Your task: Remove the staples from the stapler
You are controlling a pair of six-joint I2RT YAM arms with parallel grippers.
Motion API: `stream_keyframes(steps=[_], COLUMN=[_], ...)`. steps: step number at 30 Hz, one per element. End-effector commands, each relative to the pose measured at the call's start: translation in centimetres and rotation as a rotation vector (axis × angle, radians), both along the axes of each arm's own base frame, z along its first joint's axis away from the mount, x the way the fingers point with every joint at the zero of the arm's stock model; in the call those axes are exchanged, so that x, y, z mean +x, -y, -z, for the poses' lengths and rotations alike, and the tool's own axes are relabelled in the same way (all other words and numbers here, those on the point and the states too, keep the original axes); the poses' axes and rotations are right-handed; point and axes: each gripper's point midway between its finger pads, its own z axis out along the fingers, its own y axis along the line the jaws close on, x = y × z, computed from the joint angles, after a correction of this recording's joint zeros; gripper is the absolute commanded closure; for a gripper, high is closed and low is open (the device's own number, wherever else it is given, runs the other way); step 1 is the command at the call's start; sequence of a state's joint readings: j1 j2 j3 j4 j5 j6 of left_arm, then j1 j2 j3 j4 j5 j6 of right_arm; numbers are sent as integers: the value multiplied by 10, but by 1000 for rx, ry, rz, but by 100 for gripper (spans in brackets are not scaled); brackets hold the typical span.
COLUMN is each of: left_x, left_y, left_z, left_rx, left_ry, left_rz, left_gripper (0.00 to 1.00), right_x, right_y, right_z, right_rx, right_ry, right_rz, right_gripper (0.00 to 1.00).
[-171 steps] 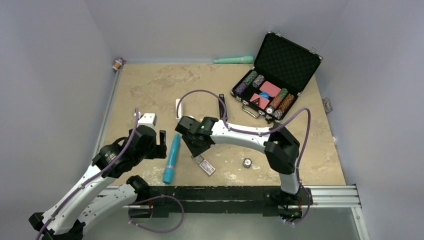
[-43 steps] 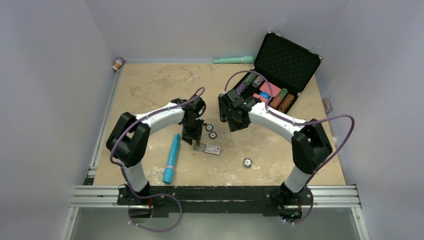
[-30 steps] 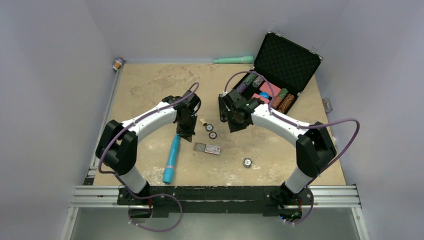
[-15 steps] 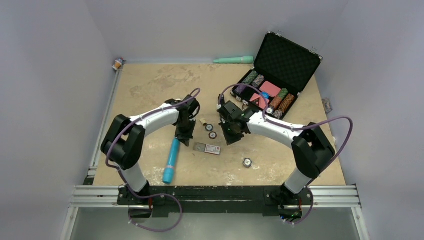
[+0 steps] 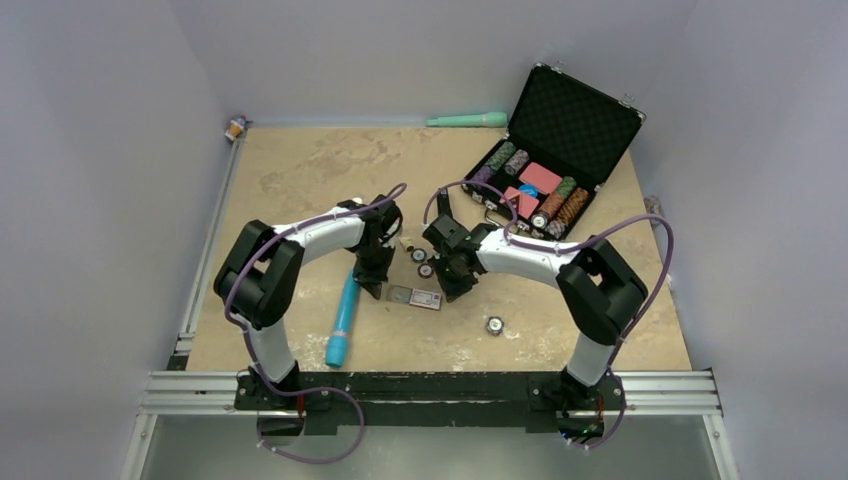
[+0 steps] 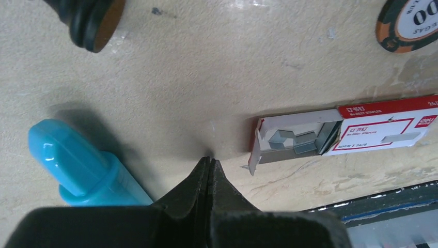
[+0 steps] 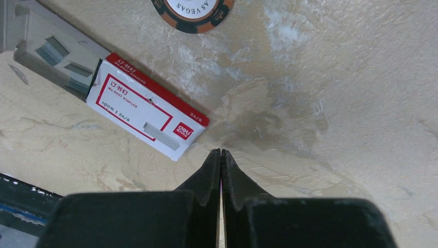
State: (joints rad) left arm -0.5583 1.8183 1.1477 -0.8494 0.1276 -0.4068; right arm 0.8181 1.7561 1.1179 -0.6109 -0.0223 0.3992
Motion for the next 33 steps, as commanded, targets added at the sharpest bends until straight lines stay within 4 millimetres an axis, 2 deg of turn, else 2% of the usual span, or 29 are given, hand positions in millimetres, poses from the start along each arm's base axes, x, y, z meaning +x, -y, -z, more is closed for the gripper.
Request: stream_keyframes(steps=[1, 7, 21, 33], left_x=[6, 1, -11, -13], left_y=[12, 22, 37, 39], left_z=[-5, -4, 2, 3], left_rx=[-72, -133, -231, -249], left_ry=[15, -14, -68, -73], left_rz=[29, 34, 36, 38], left_gripper=[100, 100, 100, 100], right_x=[6, 5, 11, 19], right_y=[-14, -17, -21, -22], right_z=[-7, 1, 0, -1], right_rx=[51, 45, 38, 26], right_ry=[26, 16, 39, 65], right_rz=[-16, -31, -36, -45], right_gripper=[100, 100, 100, 100])
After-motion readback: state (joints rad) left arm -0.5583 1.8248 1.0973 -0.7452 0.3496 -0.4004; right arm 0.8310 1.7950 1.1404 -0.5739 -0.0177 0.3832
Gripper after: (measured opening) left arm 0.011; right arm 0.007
